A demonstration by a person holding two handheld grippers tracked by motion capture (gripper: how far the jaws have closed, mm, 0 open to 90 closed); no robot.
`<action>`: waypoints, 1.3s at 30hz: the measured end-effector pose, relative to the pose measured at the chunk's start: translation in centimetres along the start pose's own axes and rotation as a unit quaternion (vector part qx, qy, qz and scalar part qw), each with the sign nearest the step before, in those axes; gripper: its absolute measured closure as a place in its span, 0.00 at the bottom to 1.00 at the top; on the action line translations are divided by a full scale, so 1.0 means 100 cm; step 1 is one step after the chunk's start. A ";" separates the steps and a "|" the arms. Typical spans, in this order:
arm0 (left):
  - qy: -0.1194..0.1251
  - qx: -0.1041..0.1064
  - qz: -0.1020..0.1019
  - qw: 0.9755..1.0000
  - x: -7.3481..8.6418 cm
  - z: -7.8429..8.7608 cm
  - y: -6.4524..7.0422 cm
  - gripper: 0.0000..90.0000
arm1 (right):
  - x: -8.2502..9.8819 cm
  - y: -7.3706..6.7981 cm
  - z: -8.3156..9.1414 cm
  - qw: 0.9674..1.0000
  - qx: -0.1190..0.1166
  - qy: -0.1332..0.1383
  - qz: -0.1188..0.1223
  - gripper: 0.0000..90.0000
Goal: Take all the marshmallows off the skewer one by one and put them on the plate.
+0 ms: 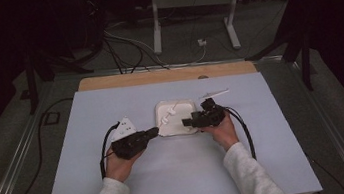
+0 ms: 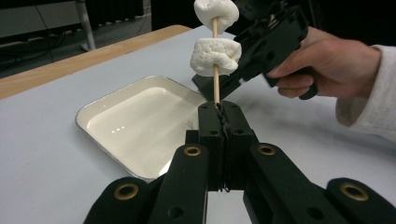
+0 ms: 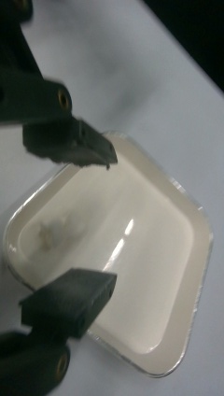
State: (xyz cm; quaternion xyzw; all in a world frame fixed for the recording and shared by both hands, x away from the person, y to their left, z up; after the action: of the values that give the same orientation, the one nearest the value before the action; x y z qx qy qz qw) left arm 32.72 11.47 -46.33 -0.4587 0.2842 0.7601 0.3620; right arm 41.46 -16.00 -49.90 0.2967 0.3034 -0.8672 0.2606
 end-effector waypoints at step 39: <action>0.016 0.046 -0.013 0.999 -0.004 -0.004 0.011 1.00 | -0.037 -0.056 0.037 0.975 -0.219 0.041 0.028 0.57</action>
State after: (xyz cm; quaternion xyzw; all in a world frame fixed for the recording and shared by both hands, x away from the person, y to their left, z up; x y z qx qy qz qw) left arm 32.15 10.38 -46.07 -0.4574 0.3188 0.7339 0.3881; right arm 39.15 -13.71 -42.90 0.2762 0.4878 -0.7594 0.3304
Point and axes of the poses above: each handheld gripper's, and its own axes: z roughly backward along the jaws, x roughly out of its underside, y roughly to its right, the point moved 2 cm from there along -z, roughly forward along the jaws, and after that the axes turned 2 degrees about -y, right-handed, at the moved point
